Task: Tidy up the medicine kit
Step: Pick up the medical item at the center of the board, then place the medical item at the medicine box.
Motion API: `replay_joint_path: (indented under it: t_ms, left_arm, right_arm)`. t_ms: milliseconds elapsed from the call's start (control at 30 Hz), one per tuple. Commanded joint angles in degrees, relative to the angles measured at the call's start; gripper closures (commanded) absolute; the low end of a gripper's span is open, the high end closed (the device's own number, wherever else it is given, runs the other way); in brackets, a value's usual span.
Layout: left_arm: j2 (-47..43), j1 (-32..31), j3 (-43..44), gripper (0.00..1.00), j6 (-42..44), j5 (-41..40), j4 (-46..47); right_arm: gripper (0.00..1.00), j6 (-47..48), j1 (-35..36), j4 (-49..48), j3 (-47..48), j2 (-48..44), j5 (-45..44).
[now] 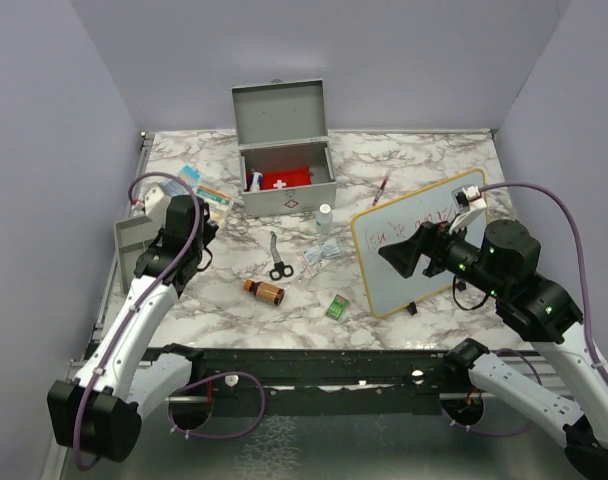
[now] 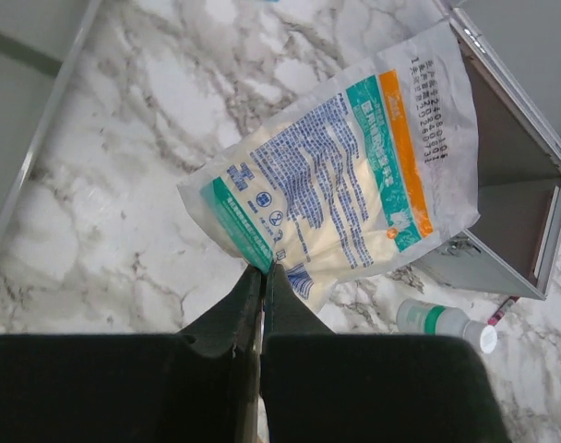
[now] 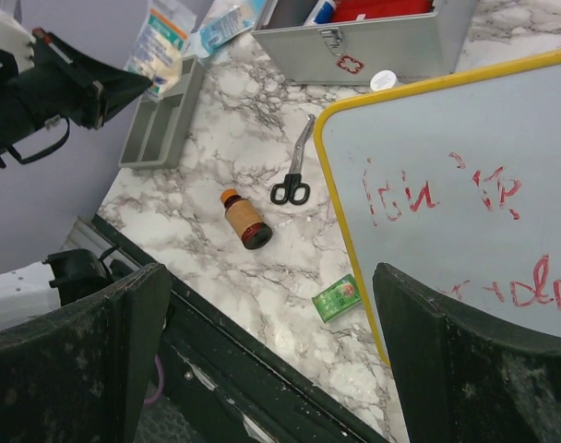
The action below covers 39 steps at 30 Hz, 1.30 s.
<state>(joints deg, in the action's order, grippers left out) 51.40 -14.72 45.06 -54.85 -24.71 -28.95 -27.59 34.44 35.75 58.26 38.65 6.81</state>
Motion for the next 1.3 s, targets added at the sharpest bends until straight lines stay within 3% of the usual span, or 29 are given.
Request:
replay_joint_path:
  t_ms: [0, 133, 400, 567, 767, 1267]
  left_arm:
    - [7.82, 0.22, 6.49, 1.00, 16.75, 6.78, 8.80]
    - [15.94, 0.22, 12.75, 1.00, 28.89, 14.67, 13.52]
    - [35.46, 0.22, 29.58, 1.00, 42.93, 27.16, 14.13]
    - [46.44, 0.22, 38.89, 1.00, 45.76, 35.38, 12.64]
    - [56.65, 0.22, 46.61, 1.00, 45.71, 39.62, 12.07]
    - [64.36, 0.22, 48.85, 1.00, 48.11, 36.75, 9.51]
  right_arm:
    - [0.03, 1.45, 0.11, 1.49, 1.59, 0.74, -1.31]
    - [0.03, 2.71, 0.11, 2.07, 3.78, 1.50, -5.74]
    - [0.03, 0.89, 0.11, -0.86, 4.80, 3.91, -6.39]
    - [0.03, 0.18, 0.11, -1.24, 3.57, 4.30, -9.70]
    - [0.03, 2.18, 0.11, -1.56, 6.12, 7.08, -11.41]
    - [0.03, 3.07, 0.11, -2.59, 7.88, 8.07, -12.66]
